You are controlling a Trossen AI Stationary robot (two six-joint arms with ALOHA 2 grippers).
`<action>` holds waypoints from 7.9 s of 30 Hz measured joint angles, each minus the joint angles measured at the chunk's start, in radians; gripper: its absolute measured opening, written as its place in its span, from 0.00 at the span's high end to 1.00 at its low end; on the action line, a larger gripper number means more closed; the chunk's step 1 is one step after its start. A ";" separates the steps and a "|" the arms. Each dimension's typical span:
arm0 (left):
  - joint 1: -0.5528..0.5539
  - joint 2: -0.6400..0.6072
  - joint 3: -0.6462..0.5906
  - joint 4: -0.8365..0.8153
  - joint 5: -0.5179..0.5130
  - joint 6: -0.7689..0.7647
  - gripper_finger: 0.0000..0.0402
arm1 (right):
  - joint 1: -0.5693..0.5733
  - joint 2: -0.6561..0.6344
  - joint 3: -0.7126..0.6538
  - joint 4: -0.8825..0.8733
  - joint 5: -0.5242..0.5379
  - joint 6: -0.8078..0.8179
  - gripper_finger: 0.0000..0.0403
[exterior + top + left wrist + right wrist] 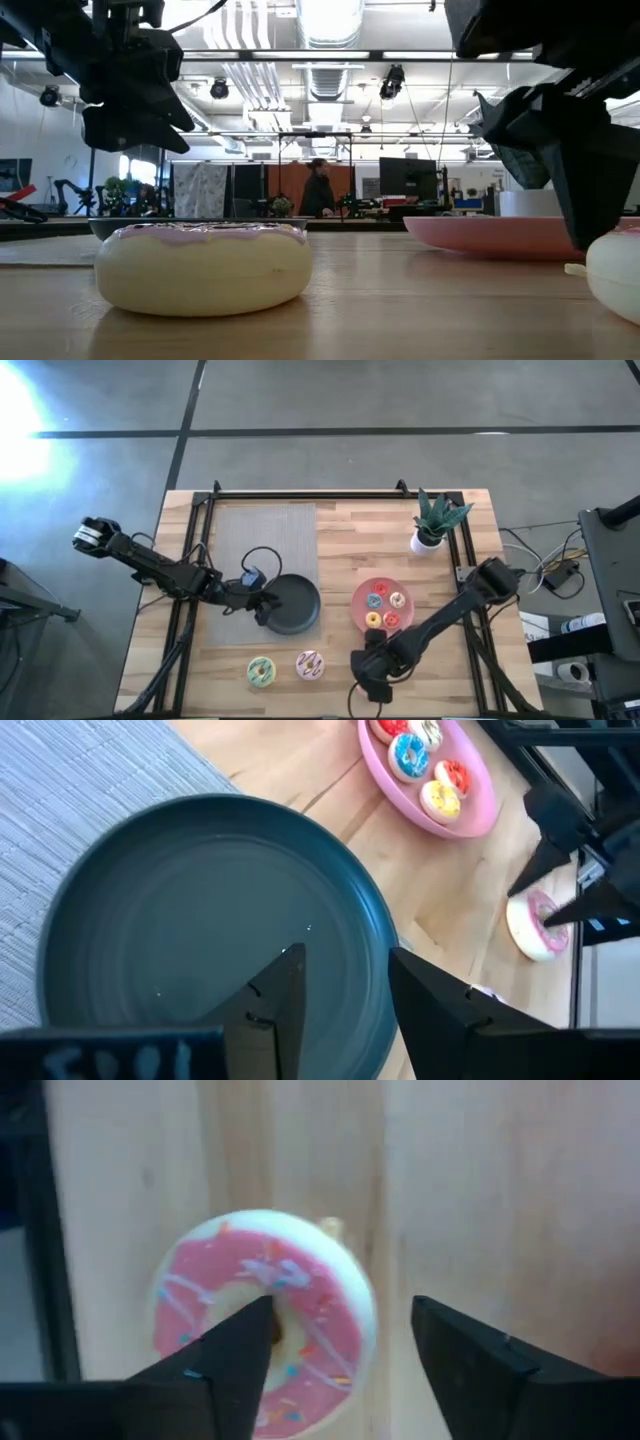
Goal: Pick & Place donuts
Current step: Put the large pink donut onto the black plate
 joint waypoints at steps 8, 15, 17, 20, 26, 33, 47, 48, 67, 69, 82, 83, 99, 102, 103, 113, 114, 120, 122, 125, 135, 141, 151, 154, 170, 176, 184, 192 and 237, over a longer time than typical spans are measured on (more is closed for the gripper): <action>0.000 0.000 0.000 -0.002 -0.007 0.045 0.71 | -0.002 0.011 0.019 -0.050 -0.027 -0.040 0.34; 0.000 0.000 0.000 -0.002 -0.006 0.066 0.71 | -0.009 -0.012 0.034 -0.064 -0.027 -0.021 0.37; -0.001 0.000 0.000 -0.002 -0.006 0.070 0.71 | -0.009 -0.032 0.033 -0.085 -0.024 0.020 0.38; -0.001 0.000 -0.001 -0.001 -0.006 0.069 0.71 | -0.008 -0.076 0.008 -0.099 -0.023 0.143 0.38; -0.001 0.000 -0.001 0.009 -0.006 0.080 0.71 | 0.033 -0.172 -0.132 0.007 -0.032 0.527 0.38; -0.001 0.000 -0.001 0.012 -0.006 0.088 0.71 | 0.054 -0.213 -0.326 0.332 -0.046 0.900 0.38; -0.001 0.000 -0.001 0.014 -0.006 0.086 0.71 | 0.047 -0.164 -0.418 0.556 -0.076 1.012 0.48; -0.001 0.000 -0.001 0.013 -0.006 0.086 0.71 | 0.046 -0.155 -0.421 0.576 -0.079 1.027 0.49; -0.037 -0.002 0.058 0.054 -0.093 0.229 0.71 | -0.065 -0.245 -0.409 0.669 0.135 0.972 0.95; -0.050 -0.001 0.094 0.054 -0.094 0.305 0.71 | -0.113 -0.277 -0.400 0.670 0.142 0.931 0.95; -0.254 0.160 0.351 -0.066 -0.457 1.143 0.71 | -0.503 -0.318 -0.339 0.669 -0.180 0.682 0.95; -0.260 0.184 0.363 -0.080 -0.499 1.196 0.71 | -0.522 -0.318 -0.331 0.669 -0.210 0.676 0.95; -0.235 0.386 0.396 -0.076 -0.688 1.510 0.71 | -0.669 -0.319 -0.302 0.660 -0.430 0.683 0.94; -0.226 0.396 0.396 -0.022 -0.718 1.539 0.71 | -0.679 -0.319 -0.302 0.660 -0.447 0.685 0.94; -0.221 0.398 0.396 0.001 -0.731 1.559 0.71 | -0.681 -0.319 -0.302 0.660 -0.448 0.685 0.94; -0.146 0.401 0.394 0.089 -0.710 1.524 0.71 | -0.685 -0.319 -0.303 0.660 -0.450 0.685 0.94; -0.144 0.401 0.394 0.093 -0.710 1.523 0.71 | -0.685 -0.319 -0.303 0.660 -0.450 0.685 0.94; -0.145 0.401 0.394 0.097 -0.707 1.522 0.71 | -0.688 -0.319 -0.303 0.660 -0.483 0.686 0.94; -0.148 0.401 0.394 0.097 -0.707 1.522 0.71 | -0.692 -0.319 -0.303 0.660 -0.494 0.686 0.94; -0.153 0.401 0.394 0.095 -0.707 1.522 0.71 | -0.700 -0.319 -0.303 0.660 -0.505 0.691 0.94; -0.169 0.401 0.393 0.087 -0.675 1.487 0.71 | -0.753 -0.319 -0.303 0.619 -0.528 0.671 0.94; -0.168 0.401 0.393 0.088 -0.657 1.397 0.71 | -0.754 -0.319 -0.300 0.621 -0.532 0.662 0.94; -0.156 0.401 0.397 0.089 -0.758 1.425 0.63 | -0.754 -0.319 -0.300 0.621 -0.532 0.651 0.94; -0.157 0.401 0.417 0.098 -0.827 1.382 0.62 | -0.754 -0.319 -0.300 0.621 -0.532 0.645 0.94; -0.148 0.400 0.476 0.044 -0.812 1.224 0.52 | -0.758 -0.319 -0.299 0.622 -0.567 0.640 0.94; -0.173 0.400 0.444 0.006 -0.638 1.400 0.52 | -0.774 -0.319 -0.299 0.623 -0.597 0.644 0.94; -0.145 0.405 0.401 0.075 -0.618 1.488 0.52 | -0.778 -0.320 -0.299 0.623 -0.630 0.670 0.94; -0.109 0.447 0.397 0.156 -0.562 1.574 0.52 | -0.779 -0.320 -0.299 0.627 -0.652 0.694 0.94; -0.061 0.492 0.394 0.085 -0.566 1.427 0.84 | -0.783 -0.362 -0.299 0.632 -0.552 0.579 0.56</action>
